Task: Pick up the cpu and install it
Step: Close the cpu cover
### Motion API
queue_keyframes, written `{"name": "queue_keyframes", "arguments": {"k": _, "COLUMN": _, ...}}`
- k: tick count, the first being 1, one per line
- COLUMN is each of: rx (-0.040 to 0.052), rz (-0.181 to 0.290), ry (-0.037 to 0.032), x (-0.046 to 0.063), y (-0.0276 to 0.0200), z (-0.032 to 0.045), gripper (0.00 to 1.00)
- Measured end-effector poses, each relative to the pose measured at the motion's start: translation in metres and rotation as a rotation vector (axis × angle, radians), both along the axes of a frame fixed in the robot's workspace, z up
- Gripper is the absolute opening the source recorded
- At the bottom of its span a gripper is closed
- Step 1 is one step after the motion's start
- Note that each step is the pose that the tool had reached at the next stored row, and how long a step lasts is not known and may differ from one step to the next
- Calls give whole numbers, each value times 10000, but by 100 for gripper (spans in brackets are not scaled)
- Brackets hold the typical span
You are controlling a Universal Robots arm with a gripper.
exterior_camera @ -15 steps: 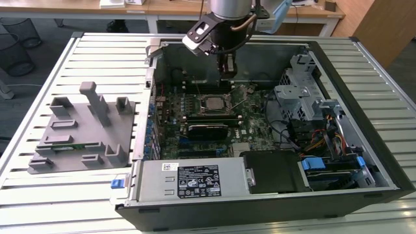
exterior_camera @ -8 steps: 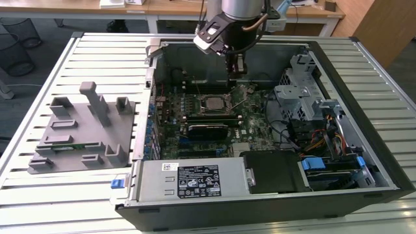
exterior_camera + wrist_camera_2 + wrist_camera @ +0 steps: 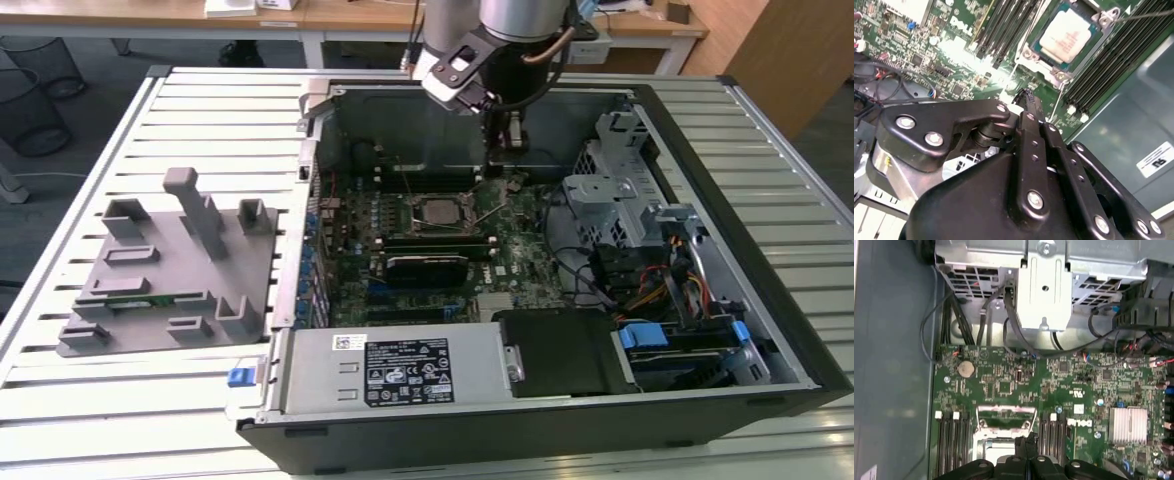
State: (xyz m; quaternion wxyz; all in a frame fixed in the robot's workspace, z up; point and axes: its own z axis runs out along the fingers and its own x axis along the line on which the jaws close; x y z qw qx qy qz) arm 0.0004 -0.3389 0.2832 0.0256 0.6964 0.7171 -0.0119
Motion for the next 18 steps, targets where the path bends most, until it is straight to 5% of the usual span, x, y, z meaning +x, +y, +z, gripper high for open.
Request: {"name": "queue_keyframes", "arguments": {"k": 18, "rx": 2, "rz": 3, "ry": 63, "x": 208, "y": 1, "z": -8, "gripper": 11}}
